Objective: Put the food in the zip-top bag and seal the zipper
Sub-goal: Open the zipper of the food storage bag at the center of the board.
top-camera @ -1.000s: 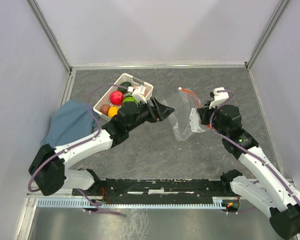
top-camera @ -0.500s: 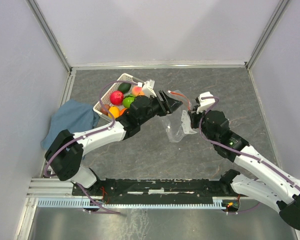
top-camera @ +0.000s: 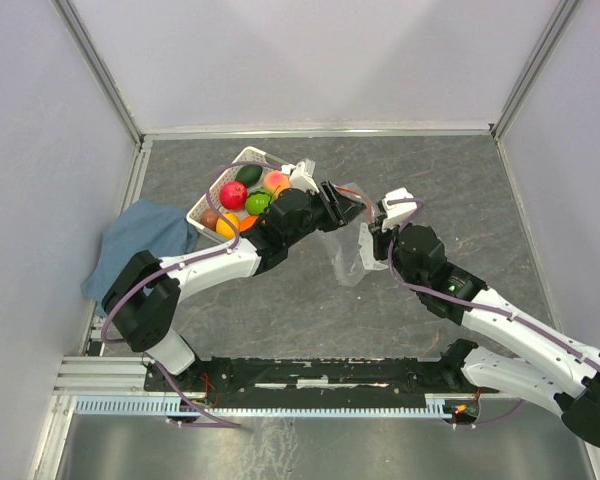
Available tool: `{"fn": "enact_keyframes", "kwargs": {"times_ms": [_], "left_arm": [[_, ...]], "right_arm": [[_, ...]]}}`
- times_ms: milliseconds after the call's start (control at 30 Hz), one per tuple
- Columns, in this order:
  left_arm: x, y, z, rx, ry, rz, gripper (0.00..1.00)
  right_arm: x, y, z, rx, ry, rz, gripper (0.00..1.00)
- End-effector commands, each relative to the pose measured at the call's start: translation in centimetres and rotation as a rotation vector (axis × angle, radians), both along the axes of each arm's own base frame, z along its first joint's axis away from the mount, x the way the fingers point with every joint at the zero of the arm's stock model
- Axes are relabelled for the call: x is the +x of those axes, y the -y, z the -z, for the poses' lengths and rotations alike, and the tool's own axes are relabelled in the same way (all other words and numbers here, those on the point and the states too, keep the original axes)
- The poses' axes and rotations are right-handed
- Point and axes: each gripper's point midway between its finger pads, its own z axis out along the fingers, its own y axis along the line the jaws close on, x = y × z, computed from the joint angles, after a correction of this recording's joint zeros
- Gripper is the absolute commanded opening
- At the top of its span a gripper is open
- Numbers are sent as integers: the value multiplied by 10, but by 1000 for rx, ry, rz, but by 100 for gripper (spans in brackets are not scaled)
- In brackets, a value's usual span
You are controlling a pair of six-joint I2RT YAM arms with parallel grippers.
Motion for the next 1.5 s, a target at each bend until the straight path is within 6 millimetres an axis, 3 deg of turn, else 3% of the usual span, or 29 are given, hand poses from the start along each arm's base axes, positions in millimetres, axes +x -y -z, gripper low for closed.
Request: {"fn": "enact_keyframes", "kwargs": {"times_ms": [0, 233, 333, 433, 700, 833, 1067, 1233, 1467], "left_arm": [[0, 6, -13, -61, -15, 2, 50], [-1, 13, -18, -67, -11, 35, 35], [-2, 13, -22, -71, -4, 38, 20], [-4, 11, -28, -68, 16, 39, 3], [-8, -8, -37, 1, 66, 8, 3], [-10, -17, -37, 71, 91, 5, 3], [-14, -24, -37, 161, 106, 25, 3], [-19, -24, -37, 218, 107, 51, 3], [-30, -16, -38, 262, 106, 91, 3]], "right_arm": [[3, -4, -10, 38, 43, 8, 2], [0, -14, -7, 20, 29, -53, 5], [-1, -16, -6, 3, 15, -69, 8], [-3, -19, -5, -13, -10, -88, 18], [-9, -16, -10, -65, -105, -87, 56], [-6, -5, -19, -53, -115, -9, 65], [5, 5, -18, -47, -97, 86, 68], [10, 8, -7, -56, -97, 133, 62], [10, -8, 6, 6, -107, 78, 62]]}}
